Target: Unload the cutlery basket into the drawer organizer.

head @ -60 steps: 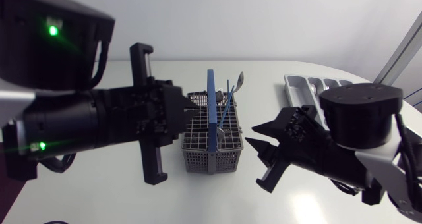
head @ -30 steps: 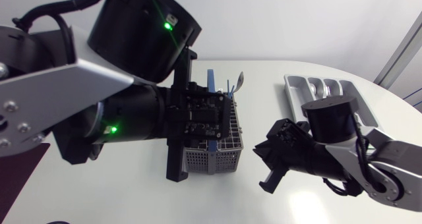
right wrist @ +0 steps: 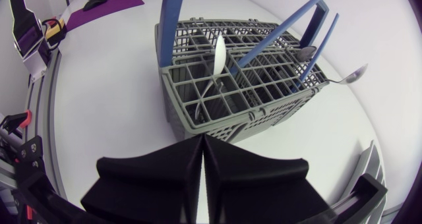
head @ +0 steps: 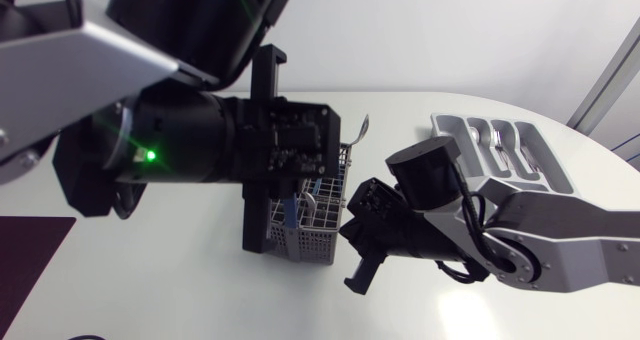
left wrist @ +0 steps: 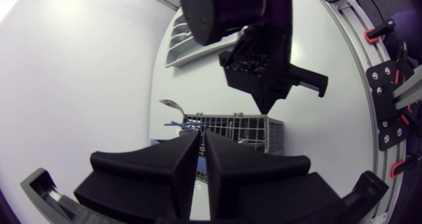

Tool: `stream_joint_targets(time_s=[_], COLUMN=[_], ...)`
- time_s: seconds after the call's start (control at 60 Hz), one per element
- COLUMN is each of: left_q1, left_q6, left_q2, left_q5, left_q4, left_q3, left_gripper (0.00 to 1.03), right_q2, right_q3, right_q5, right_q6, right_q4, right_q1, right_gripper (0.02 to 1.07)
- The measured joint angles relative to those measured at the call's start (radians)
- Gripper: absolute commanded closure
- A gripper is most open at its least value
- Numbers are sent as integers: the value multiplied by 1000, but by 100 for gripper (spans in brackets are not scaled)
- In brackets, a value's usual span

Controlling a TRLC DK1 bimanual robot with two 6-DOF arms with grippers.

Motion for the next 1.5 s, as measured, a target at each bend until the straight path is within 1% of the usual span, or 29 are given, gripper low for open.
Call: stream_joint_targets(time_s=[0.083,0.1,0.133,0.167,0.217,0.267,0.35,0.4,0.517,0.583,0.617,0.767,0.917,1.033,1.167,1.5], left_q1=[28,34,45,53,63,67,74,80,107,127,139,178,184,183,183,183], left_q6=[-25,-34,-54,-74,-113,-151,-228,-275,-401,-456,-481,-562,-607,-618,-632,-632], left_q2=[28,38,56,72,101,133,197,239,322,359,375,418,423,423,422,401], left_q5=[0,1,4,13,23,27,50,59,85,89,92,109,130,132,132,132], left_q4=[0,0,3,4,3,3,-13,-38,-103,-132,-152,-200,-217,-217,-218,-222], left_q3=[51,65,86,100,117,135,183,219,317,363,384,436,437,437,437,426], left_gripper=[89,89,89,89,89,89,89,89,89,89,89,89,89,89,89,89], right_q2=[-21,-32,-56,-87,-133,-180,-241,-266,-305,-322,-328,-339,-345,-362,-367,-378], right_q3=[-1,-2,-3,-6,-10,-15,-27,-32,-49,-56,-58,-58,-58,-58,-58,-56], right_q5=[-2,-5,-14,-23,-31,-47,-76,-87,-128,-143,-154,-182,-187,-188,-225,-235], right_q6=[2,2,2,2,2,2,2,1,-2,-3,-5,-6,-6,-6,-7,-11], right_q4=[-4,-5,-8,-9,-16,-29,-44,-59,-80,-87,-88,-103,-113,-117,-117,-140], right_q1=[-5,-11,-23,-41,-67,-98,-148,-176,-232,-257,-268,-299,-309,-310,-346,-368], right_gripper=[98,97,91,87,86,80,61,55,46,37,35,34,34,34,34,34])
